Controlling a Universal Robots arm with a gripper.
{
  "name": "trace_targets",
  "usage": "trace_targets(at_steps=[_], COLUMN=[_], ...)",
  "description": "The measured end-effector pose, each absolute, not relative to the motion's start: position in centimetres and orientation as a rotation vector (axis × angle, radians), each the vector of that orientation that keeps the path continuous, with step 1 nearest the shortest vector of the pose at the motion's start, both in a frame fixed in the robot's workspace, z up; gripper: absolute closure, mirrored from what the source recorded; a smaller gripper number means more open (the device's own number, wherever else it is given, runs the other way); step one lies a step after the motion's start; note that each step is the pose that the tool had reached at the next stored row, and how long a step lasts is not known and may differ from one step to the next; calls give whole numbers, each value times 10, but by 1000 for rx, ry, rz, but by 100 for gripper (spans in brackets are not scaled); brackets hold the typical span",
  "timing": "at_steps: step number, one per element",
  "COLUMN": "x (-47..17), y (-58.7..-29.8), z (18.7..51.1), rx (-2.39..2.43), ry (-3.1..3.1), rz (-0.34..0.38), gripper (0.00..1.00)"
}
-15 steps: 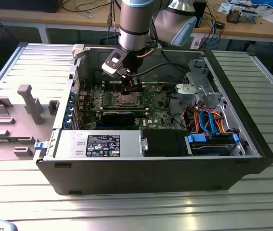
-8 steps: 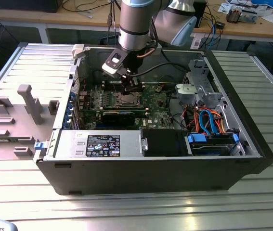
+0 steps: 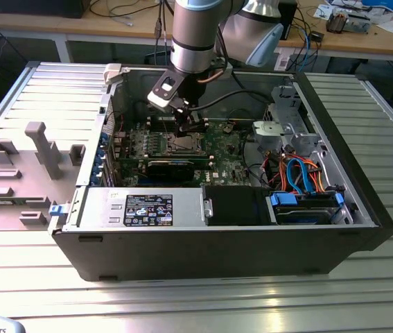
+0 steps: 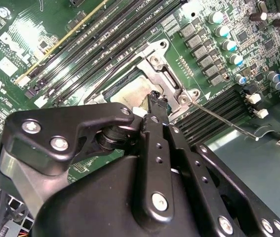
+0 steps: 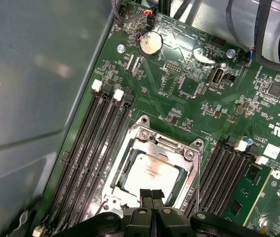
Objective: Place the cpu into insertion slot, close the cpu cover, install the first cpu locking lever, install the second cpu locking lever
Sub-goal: 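Install the first cpu locking lever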
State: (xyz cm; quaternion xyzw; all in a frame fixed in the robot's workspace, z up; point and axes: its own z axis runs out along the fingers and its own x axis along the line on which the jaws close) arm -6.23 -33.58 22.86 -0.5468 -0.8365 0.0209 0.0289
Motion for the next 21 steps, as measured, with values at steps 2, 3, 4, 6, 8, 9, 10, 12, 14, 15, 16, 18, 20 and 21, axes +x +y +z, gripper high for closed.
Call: trace_targets(at_steps=[2, 3, 4, 6, 8, 9, 10, 12, 14, 15, 16, 18, 20, 21], x=[-62, -62, -62, -62, -62, -62, -62, -62, -62, -62, -62, -62, -62, -62], y=[-336, -336, -336, -336, -336, -336, -336, -336, -336, -336, -336, -336, -336, -336], z=[229, 229, 229, 229, 229, 229, 229, 229, 229, 229, 229, 229, 229, 229], rx=[-1676, -1674, -1671, -1665, -1655, -1652, -1649, -1641, -1633, -1631, -1628, -1619, -1611, -1605], ry=[-2588, -2590, -2591, -2596, -2602, -2604, -2606, -2611, -2616, -2618, -2619, -2625, -2630, -2634], rz=[65, 65, 65, 65, 66, 66, 66, 66, 66, 67, 67, 67, 67, 67], gripper=[89, 89, 89, 89, 89, 89, 89, 89, 89, 89, 89, 89, 89, 89])
